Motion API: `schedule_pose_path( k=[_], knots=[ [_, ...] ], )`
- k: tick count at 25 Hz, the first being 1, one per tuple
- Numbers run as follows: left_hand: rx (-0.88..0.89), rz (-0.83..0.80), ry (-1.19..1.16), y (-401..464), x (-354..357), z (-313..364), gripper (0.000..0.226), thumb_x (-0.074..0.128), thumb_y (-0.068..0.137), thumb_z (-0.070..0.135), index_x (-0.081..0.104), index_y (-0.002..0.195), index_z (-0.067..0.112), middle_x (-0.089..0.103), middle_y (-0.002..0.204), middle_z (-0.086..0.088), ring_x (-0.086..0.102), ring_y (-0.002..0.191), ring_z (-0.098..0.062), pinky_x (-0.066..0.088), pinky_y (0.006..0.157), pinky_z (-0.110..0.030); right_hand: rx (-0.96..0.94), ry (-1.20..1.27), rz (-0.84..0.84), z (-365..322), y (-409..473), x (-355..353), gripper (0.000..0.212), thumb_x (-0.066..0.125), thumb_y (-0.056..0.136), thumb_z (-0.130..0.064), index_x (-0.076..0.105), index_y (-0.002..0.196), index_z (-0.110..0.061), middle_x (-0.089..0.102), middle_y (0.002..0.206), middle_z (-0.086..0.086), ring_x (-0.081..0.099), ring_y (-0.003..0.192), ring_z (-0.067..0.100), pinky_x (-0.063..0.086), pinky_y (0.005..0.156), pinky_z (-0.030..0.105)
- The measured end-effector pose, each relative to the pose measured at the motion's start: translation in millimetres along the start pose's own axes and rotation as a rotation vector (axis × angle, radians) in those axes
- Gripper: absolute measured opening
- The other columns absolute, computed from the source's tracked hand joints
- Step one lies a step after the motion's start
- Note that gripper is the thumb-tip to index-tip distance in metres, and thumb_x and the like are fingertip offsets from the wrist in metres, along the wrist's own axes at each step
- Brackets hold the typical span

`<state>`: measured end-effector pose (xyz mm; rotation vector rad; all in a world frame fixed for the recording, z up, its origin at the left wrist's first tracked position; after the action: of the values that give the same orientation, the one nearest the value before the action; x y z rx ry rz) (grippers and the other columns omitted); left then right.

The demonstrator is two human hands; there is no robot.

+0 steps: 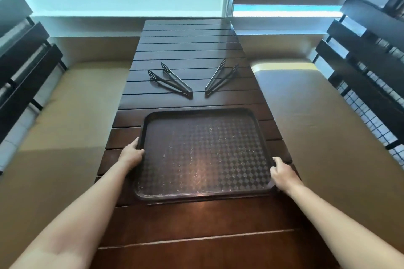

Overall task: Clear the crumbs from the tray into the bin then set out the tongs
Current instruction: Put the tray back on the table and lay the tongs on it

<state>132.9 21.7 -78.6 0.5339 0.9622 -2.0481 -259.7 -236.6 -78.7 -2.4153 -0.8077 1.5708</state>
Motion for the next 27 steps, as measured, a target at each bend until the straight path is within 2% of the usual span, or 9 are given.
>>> schedule_pose_path(
  k=[6,9,13,15,17,19,24,27],
  knots=[
    [-0.068,0.051,-0.033,15,3,20,0.058,0.053,0.091,0.011,0.035,0.144,0.024,0.045,0.143,-0.006,0.048,0.127,-0.027,0.035,0.108,-0.033,-0.019,-0.012,-0.058,-12,23,-7,0.047,0.034,0.092,-0.016,0.033,0.139,-0.013,0.055,0.126,0.021,0.056,0.108,0.034,0.043,0.088,0.035],
    [-0.074,0.05,-0.032,20,2,22,0.056,0.055,0.091,0.011,0.038,0.143,0.021,0.046,0.143,-0.008,0.046,0.128,-0.026,0.033,0.11,-0.032,-0.018,-0.042,-0.046,-14,22,-8,0.046,0.033,0.093,-0.018,0.034,0.139,-0.014,0.057,0.125,0.02,0.055,0.108,0.035,0.042,0.087,0.036],
    [-0.076,0.045,-0.037,11,1,21,0.054,0.055,0.092,0.022,0.038,0.143,0.019,0.045,0.142,-0.013,0.044,0.128,-0.03,0.034,0.108,-0.036,0.009,-0.151,0.076,-15,19,-20,0.038,0.037,0.095,-0.031,0.044,0.131,-0.019,0.062,0.118,0.016,0.057,0.105,0.035,0.044,0.082,0.037],
    [-0.067,0.147,0.089,2,-3,28,0.056,0.053,0.092,0.032,0.037,0.143,0.017,0.04,0.142,-0.018,0.04,0.129,-0.034,0.033,0.106,-0.041,-0.002,-0.147,0.186,-19,27,-28,0.036,0.041,0.095,-0.031,0.05,0.126,-0.016,0.06,0.12,0.015,0.055,0.107,0.036,0.043,0.083,0.037],
    [0.012,0.254,0.376,-8,-4,49,0.054,0.05,0.091,0.038,0.039,0.14,0.017,0.037,0.139,-0.018,0.038,0.127,-0.036,0.032,0.103,-0.046,-0.002,-0.097,0.286,-23,40,-34,0.034,0.044,0.093,-0.027,0.053,0.123,-0.011,0.056,0.123,0.016,0.05,0.111,0.037,0.042,0.087,0.04],
    [0.159,0.242,0.553,-13,6,77,0.051,0.048,0.092,0.039,0.04,0.139,0.02,0.037,0.138,-0.017,0.038,0.127,-0.035,0.033,0.102,-0.048,0.0,-0.08,0.333,-29,56,-38,0.034,0.045,0.093,-0.021,0.054,0.123,-0.008,0.054,0.125,0.019,0.045,0.113,0.038,0.039,0.091,0.043],
    [0.358,0.114,0.584,1,40,148,0.046,0.048,0.093,0.039,0.044,0.136,0.025,0.037,0.138,-0.01,0.038,0.126,-0.029,0.033,0.102,-0.045,-0.025,-0.066,0.354,-44,99,-43,0.037,0.047,0.091,-0.015,0.054,0.127,-0.011,0.047,0.134,0.016,0.04,0.119,0.037,0.035,0.098,0.042],
    [0.441,0.074,0.585,10,62,186,0.045,0.049,0.092,0.038,0.046,0.135,0.026,0.038,0.138,-0.008,0.037,0.127,-0.027,0.031,0.103,-0.043,0.047,-0.016,0.258,-36,120,-39,0.041,0.045,0.094,-0.02,0.048,0.134,-0.021,0.04,0.141,0.012,0.04,0.122,0.036,0.034,0.101,0.041]
  ],
)
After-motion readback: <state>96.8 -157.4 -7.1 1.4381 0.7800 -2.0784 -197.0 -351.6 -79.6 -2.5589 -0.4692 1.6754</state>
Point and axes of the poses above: each hand's wrist, its own y-axis towards the middle knuckle, its own x-axis out of the palm, z = x × y, the point moved 5 cm from there along y, towards the middle knuckle
